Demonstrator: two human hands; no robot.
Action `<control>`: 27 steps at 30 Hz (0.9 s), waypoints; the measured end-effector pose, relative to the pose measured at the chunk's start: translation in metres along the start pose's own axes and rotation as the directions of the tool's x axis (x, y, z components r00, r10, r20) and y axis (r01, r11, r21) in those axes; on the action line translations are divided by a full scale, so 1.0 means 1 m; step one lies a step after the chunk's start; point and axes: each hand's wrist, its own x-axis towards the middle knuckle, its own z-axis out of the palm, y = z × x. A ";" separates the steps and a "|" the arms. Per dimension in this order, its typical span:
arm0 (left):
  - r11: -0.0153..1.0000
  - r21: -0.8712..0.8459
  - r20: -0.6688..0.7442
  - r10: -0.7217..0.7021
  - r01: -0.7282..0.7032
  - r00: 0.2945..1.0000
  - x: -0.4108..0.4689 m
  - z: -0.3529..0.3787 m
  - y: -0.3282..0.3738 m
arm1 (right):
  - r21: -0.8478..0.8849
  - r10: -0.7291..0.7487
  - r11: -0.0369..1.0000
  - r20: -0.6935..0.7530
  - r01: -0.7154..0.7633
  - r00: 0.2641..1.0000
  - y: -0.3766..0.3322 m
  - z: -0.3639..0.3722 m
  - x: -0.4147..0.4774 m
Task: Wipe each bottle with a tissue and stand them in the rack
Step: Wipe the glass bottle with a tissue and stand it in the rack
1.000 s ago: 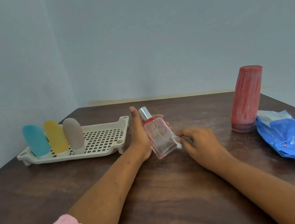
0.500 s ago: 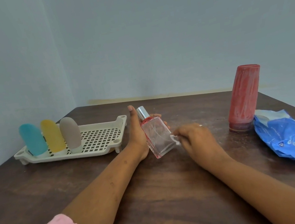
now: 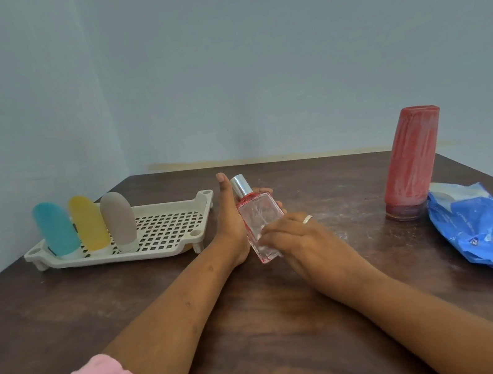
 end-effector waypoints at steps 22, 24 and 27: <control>1.000 -0.008 0.035 -0.015 0.015 0.999 -0.001 0.000 0.001 | 0.081 0.184 0.980 -0.021 -0.182 0.983 0.006 -0.004 0.001; 1.000 0.008 0.027 -0.020 0.020 0.999 0.000 -0.002 0.001 | 0.116 0.305 0.947 -0.024 -0.300 0.952 0.014 -0.005 0.000; 1.000 -0.003 0.029 -0.020 0.020 0.999 -0.001 -0.001 0.001 | 0.116 0.395 0.910 0.056 -0.399 0.917 0.021 -0.005 -0.003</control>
